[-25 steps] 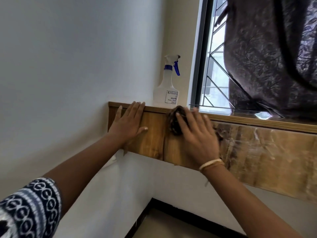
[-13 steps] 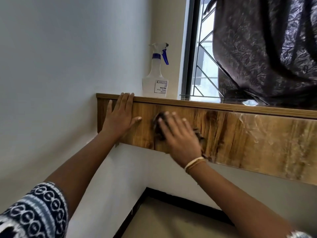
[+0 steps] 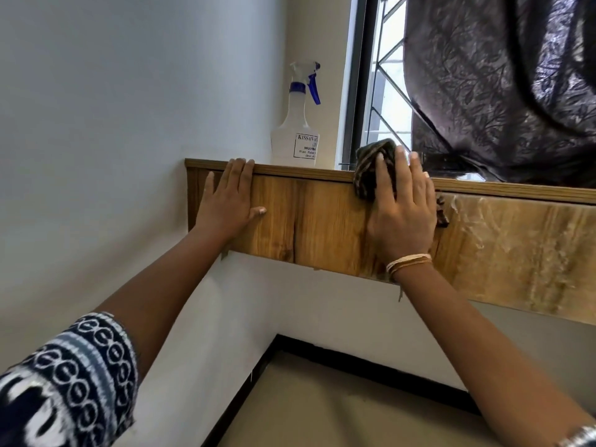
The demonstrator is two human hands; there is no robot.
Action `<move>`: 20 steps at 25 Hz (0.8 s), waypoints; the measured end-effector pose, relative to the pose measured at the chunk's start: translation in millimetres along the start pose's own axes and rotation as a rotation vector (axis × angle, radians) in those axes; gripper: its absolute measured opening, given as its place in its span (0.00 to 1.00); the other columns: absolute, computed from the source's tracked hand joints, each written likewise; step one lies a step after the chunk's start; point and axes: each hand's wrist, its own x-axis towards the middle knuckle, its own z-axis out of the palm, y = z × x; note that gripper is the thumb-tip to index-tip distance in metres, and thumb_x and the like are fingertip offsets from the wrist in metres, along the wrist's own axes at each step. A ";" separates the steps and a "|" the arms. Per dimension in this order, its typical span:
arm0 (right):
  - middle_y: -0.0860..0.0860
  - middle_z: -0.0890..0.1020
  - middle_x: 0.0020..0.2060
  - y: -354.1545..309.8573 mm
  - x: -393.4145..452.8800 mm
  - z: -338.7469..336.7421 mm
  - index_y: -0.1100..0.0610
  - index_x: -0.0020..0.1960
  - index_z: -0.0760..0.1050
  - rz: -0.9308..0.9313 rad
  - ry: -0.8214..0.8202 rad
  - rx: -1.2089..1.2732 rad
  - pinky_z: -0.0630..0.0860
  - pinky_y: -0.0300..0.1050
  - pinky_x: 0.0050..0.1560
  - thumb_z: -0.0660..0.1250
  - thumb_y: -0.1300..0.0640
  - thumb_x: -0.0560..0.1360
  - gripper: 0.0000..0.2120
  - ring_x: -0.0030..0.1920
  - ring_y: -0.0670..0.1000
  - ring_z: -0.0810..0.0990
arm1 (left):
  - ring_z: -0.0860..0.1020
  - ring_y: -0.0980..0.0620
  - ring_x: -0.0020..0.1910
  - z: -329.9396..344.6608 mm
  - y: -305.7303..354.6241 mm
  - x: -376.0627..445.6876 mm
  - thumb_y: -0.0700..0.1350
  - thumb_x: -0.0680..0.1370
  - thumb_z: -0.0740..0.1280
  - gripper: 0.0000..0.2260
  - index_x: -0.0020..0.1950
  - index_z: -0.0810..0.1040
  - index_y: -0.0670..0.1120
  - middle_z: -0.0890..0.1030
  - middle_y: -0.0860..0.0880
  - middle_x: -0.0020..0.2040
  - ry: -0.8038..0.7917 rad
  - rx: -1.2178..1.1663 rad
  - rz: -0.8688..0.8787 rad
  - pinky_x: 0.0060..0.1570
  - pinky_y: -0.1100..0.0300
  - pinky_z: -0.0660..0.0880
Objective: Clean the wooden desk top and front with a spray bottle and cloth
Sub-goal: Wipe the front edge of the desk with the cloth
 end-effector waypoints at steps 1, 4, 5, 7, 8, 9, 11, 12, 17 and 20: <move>0.60 0.65 0.75 -6.4 -7.8 3.6 0.58 0.76 0.64 -0.065 -0.031 0.021 0.57 0.58 0.74 0.56 0.60 0.80 0.24 0.75 0.62 0.62 | 0.45 0.45 0.79 -1.1 3.3 -1.0 0.59 0.80 0.60 0.40 0.80 0.41 0.43 0.48 0.42 0.80 -0.008 0.030 -0.008 0.75 0.42 0.45; 0.61 0.64 0.75 -10.0 -56.8 6.7 0.59 0.77 0.62 -0.641 -0.239 0.026 0.63 0.60 0.73 0.53 0.59 0.79 0.26 0.75 0.62 0.63 | 0.43 0.44 0.79 -11.4 18.4 -4.3 0.58 0.80 0.59 0.40 0.79 0.39 0.41 0.45 0.40 0.80 -0.048 0.050 -0.013 0.75 0.42 0.42; 0.61 0.64 0.75 -2.1 -70.0 3.0 0.59 0.77 0.62 -0.802 -0.307 0.006 0.63 0.60 0.73 0.54 0.59 0.78 0.27 0.75 0.62 0.63 | 0.43 0.43 0.79 -15.5 27.7 -6.9 0.58 0.80 0.59 0.39 0.79 0.39 0.42 0.45 0.40 0.80 -0.043 0.042 0.021 0.75 0.42 0.42; 0.60 0.64 0.75 16.3 -69.6 -3.4 0.58 0.77 0.62 -0.806 -0.321 -0.013 0.64 0.59 0.73 0.54 0.61 0.78 0.27 0.75 0.61 0.63 | 0.44 0.44 0.79 -19.3 49.0 -13.1 0.58 0.80 0.57 0.37 0.80 0.41 0.44 0.46 0.42 0.80 0.022 0.056 0.150 0.76 0.42 0.43; 0.59 0.65 0.75 24.1 -57.8 -7.0 0.58 0.76 0.63 -0.690 -0.273 -0.003 0.64 0.59 0.73 0.55 0.61 0.78 0.26 0.75 0.61 0.64 | 0.45 0.45 0.79 -20.5 60.7 -14.5 0.58 0.80 0.56 0.36 0.80 0.42 0.45 0.46 0.43 0.81 0.057 0.060 0.221 0.76 0.43 0.44; 0.59 0.66 0.74 32.0 -42.4 -11.6 0.58 0.76 0.65 -0.554 -0.217 0.002 0.63 0.59 0.72 0.57 0.62 0.78 0.25 0.74 0.61 0.65 | 0.46 0.45 0.79 -22.8 72.6 -14.0 0.59 0.80 0.55 0.35 0.80 0.44 0.45 0.47 0.43 0.81 0.088 0.055 0.283 0.76 0.44 0.44; 0.60 0.68 0.73 57.1 -12.3 -21.8 0.57 0.75 0.67 -0.310 -0.106 -0.009 0.62 0.59 0.72 0.58 0.63 0.79 0.24 0.74 0.62 0.66 | 0.48 0.46 0.79 -27.8 96.0 -6.8 0.59 0.81 0.54 0.33 0.80 0.46 0.46 0.49 0.44 0.81 0.142 0.033 0.360 0.76 0.45 0.45; 0.60 0.67 0.74 69.2 -4.1 -27.2 0.58 0.75 0.66 -0.190 -0.065 -0.008 0.61 0.59 0.72 0.58 0.62 0.79 0.24 0.74 0.62 0.65 | 0.49 0.46 0.79 -29.7 105.8 -1.7 0.58 0.81 0.53 0.32 0.80 0.47 0.46 0.51 0.44 0.80 0.158 0.020 0.381 0.76 0.45 0.46; 0.61 0.63 0.76 64.9 -33.9 -27.0 0.60 0.77 0.61 -0.013 -0.036 -0.007 0.60 0.59 0.73 0.60 0.62 0.79 0.27 0.76 0.62 0.60 | 0.55 0.46 0.78 -27.6 138.0 14.6 0.56 0.82 0.55 0.29 0.80 0.53 0.46 0.58 0.45 0.79 0.139 -0.081 0.474 0.76 0.45 0.52; 0.58 0.62 0.76 73.1 -83.2 -30.3 0.58 0.77 0.61 -0.608 -0.292 0.008 0.60 0.57 0.75 0.60 0.62 0.77 0.29 0.77 0.60 0.59 | 0.65 0.44 0.72 -21.7 144.0 11.6 0.54 0.80 0.57 0.27 0.77 0.59 0.44 0.67 0.44 0.73 0.200 -0.102 0.459 0.73 0.44 0.58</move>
